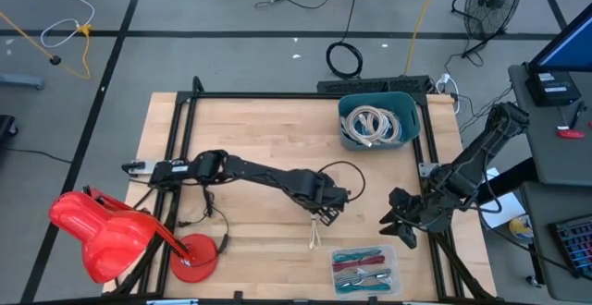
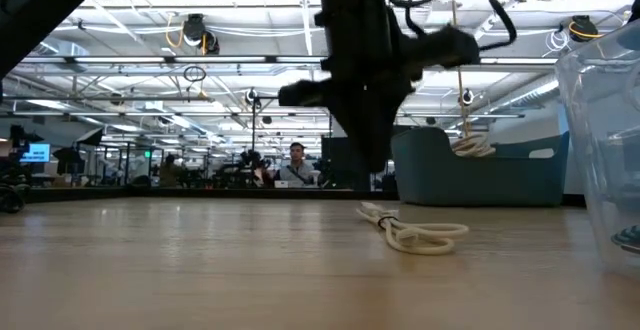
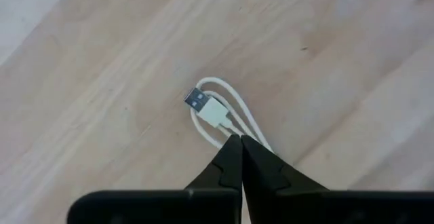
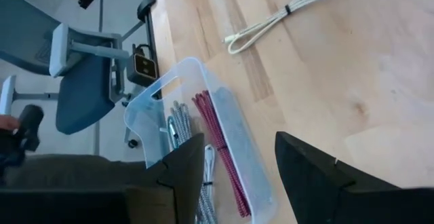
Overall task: Pick & Place USB Port
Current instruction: Put the brown charger cable into the transparent bin
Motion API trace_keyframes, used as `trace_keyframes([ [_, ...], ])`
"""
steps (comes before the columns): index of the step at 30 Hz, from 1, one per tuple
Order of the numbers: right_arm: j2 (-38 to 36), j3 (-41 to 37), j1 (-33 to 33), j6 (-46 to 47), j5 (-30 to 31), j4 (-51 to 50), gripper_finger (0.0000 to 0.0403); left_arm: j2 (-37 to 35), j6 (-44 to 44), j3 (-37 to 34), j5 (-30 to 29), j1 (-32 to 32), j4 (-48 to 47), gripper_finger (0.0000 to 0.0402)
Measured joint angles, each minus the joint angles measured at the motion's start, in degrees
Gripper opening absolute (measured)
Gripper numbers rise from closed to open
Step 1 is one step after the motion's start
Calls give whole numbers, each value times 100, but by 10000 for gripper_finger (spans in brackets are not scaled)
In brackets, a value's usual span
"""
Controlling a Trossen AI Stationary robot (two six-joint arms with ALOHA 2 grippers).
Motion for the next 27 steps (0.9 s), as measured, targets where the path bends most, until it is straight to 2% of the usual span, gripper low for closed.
trace_keyframes([
  [3, 2, 0, 0, -20, 140, -9, 171, -97, 15, 1, 249, 9, 230, 7],
  [5, 4, 0, 0, -36, 199, -5, 171, -138, -48, -1, 506, 15, 346, 25],
  [10, 4, 2, 0, -154, 213, -5, 171, -150, -425, 3, 1133, -131, 332, 102],
  [16, 4, 0, 0, -285, 363, -4, 171, -12, -765, -27, 1179, -157, -67, 179],
  [20, 4, 0, 0, -302, 512, -4, 171, -20, -992, -164, 1036, -63, -12, 199],
  [27, 4, 0, 0, -324, 510, -2, 171, -19, -1152, -468, 1150, -7, 463, 202],
])
